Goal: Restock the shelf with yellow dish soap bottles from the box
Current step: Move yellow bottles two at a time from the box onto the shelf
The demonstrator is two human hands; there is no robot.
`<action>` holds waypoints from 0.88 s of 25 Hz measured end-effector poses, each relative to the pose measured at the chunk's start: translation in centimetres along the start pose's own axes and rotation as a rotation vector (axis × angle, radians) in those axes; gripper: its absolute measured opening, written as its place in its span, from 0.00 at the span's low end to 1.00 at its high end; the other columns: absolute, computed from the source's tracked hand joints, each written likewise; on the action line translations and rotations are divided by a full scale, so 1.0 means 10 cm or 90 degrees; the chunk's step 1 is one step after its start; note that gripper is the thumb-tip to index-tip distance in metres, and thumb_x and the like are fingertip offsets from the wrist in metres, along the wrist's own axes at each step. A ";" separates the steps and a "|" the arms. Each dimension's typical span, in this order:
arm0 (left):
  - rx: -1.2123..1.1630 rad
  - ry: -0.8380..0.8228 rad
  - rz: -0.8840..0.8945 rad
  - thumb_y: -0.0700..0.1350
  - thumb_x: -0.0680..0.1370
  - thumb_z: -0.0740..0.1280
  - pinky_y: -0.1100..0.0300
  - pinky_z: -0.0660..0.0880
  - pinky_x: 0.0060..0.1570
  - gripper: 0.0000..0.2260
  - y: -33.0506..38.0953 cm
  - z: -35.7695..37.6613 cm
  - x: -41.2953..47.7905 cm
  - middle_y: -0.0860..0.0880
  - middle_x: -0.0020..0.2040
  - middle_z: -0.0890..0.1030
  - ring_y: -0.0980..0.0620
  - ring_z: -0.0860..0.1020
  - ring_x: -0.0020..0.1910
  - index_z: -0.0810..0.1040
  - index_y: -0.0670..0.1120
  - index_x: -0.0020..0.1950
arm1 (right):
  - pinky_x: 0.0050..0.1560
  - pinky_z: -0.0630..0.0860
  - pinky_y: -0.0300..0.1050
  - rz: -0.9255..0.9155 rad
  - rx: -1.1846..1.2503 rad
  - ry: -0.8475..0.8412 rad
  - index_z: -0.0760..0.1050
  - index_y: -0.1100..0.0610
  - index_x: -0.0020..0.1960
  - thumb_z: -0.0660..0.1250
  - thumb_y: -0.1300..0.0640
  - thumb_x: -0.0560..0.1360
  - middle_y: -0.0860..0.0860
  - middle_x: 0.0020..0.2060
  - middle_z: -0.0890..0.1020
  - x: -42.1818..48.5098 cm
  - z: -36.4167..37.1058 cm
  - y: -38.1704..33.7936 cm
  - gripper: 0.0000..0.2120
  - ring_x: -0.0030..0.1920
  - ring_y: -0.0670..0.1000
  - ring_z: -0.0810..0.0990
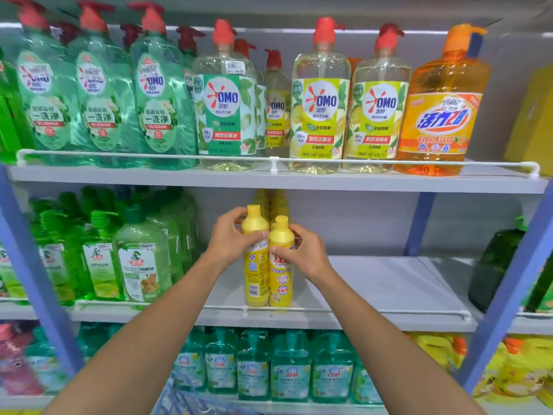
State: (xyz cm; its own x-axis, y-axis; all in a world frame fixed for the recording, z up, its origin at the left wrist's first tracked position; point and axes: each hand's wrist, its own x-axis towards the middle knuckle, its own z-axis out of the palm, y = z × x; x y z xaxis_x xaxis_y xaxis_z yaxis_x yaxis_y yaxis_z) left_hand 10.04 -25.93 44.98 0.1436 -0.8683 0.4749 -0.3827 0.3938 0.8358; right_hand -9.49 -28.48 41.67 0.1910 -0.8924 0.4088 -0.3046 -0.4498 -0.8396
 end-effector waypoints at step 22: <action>0.034 -0.108 -0.096 0.46 0.63 0.84 0.50 0.82 0.52 0.26 -0.41 -0.02 -0.08 0.50 0.50 0.85 0.51 0.84 0.49 0.79 0.47 0.57 | 0.42 0.75 0.24 0.064 -0.040 0.000 0.77 0.55 0.63 0.82 0.54 0.67 0.45 0.52 0.84 -0.07 -0.01 0.15 0.27 0.48 0.36 0.81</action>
State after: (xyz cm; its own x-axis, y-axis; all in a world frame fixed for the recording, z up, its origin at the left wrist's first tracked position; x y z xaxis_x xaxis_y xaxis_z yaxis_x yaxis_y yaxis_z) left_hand 11.71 -26.75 41.24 0.0493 -0.9562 0.2886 -0.4166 0.2430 0.8760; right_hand -10.21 -28.55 40.16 0.1564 -0.9329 0.3245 -0.3804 -0.3601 -0.8519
